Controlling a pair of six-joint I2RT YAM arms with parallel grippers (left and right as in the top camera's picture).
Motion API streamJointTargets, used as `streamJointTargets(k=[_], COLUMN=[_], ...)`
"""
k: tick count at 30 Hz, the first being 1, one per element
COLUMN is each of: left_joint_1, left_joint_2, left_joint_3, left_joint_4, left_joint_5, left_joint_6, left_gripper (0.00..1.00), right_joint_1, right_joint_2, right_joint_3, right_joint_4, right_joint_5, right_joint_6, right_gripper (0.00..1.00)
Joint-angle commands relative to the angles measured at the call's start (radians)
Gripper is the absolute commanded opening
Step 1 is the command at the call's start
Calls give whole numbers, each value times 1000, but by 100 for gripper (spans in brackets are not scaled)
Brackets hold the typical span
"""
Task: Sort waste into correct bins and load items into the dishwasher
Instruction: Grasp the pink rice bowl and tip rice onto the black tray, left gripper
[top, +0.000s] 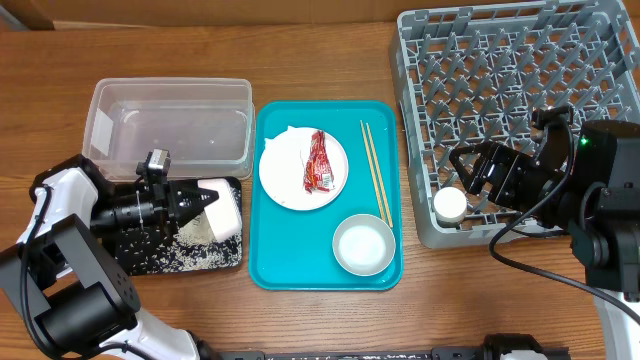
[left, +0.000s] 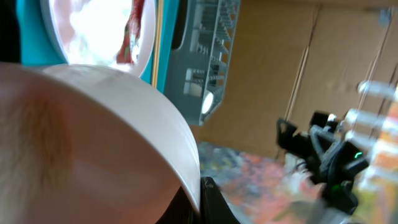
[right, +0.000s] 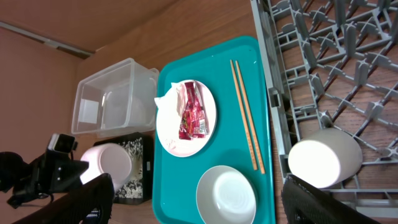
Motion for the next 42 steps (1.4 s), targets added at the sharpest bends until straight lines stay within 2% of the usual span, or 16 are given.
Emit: streamJointTargets(k=[1,4,5,7,8,10,12,21,23,25,26,28,30,33,37,42], left_joint_1=[12,-5,-5,3,3,2,10,-33,-32,-21,-21,-46,-94,-178,-354,-690], left_joint_2=[16,0,1,10,10,8,12,-54,-70,-70,-73,-100,-160,-266,-405,-481], left_joint_3=[7,8,8,6,6,12,10,8,14,16,16,16,16,16,15,15], left_joint_4=[0,-110,-60,-38,-84,-114,-92,-123,-51,14,-13,-123,-119,-32,226,356], left_joint_5=[71,119,93,80,103,119,101,98,54,3,0,2,-28,-82,-441,-793], left_joint_6=[52,302,295,109,134,346,214,240,272,47,51,196,186,8,-506,-875], left_gripper=[4,4,4,4,4,4,4,4,4,4,4,4,4,4,4,4], right_joint_1=[-3,-3,-3,-3,-3,-3,-3,-3,-3,-3,-3,-3,-3,-3,-3,-3], right_joint_2=[-3,-3,-3,-3,-3,-3,-3,-3,-3,-3,-3,-3,-3,-3,-3,-3], right_joint_3=[19,19,19,19,19,19,19,19,19,19,19,19,19,19,19,19], right_joint_4=[3,-1,-1,-1,-2,-2,-1,-5,-5,-5,-6,-10,-11,-11,-12,-13], right_joint_5=[-5,-5,-5,-5,-5,-5,-5,-5,-5,-5,-5,-5,-5,-5,-5,-5], right_joint_6=[-10,-10,-10,-10,-10,-10,-10,-13,-13,-13,-13,-13,-13,-13,-13,-13], right_gripper=[88,88,88,88,88,88,88,88,88,88,88,88,88,88,88,88])
